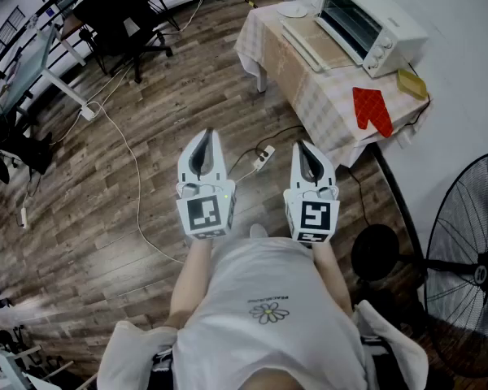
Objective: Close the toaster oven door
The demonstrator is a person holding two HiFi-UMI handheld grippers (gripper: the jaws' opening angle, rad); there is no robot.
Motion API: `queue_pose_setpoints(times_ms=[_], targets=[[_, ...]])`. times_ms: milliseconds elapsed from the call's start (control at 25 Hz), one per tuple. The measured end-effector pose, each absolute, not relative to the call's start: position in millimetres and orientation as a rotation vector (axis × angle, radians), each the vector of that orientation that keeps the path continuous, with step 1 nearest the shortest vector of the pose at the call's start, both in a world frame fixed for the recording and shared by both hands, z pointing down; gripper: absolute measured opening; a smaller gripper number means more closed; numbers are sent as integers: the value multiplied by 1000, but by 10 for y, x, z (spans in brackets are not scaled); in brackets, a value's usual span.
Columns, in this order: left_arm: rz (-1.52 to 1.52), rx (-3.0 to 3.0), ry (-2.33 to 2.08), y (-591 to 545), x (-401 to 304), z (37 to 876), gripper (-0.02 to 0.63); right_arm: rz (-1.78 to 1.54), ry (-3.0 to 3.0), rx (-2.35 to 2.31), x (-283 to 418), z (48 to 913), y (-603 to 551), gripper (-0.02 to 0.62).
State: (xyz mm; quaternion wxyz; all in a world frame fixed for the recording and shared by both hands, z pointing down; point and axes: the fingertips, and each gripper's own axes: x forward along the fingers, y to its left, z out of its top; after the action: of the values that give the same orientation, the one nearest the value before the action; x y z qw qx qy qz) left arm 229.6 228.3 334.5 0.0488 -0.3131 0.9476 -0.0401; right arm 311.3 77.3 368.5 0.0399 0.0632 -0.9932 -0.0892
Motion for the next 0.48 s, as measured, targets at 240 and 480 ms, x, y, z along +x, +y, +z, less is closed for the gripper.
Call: queue_pose_setpoints(times_ms=[240, 480], targets=[[-111, -959, 2885, 2239, 2216, 3345, 15, -295, -3044, 192, 3025, 3684, 727, 9], [-101, -945, 2899, 2225, 2124, 3350, 15, -273, -3035, 170, 2936, 3710, 707, 9]])
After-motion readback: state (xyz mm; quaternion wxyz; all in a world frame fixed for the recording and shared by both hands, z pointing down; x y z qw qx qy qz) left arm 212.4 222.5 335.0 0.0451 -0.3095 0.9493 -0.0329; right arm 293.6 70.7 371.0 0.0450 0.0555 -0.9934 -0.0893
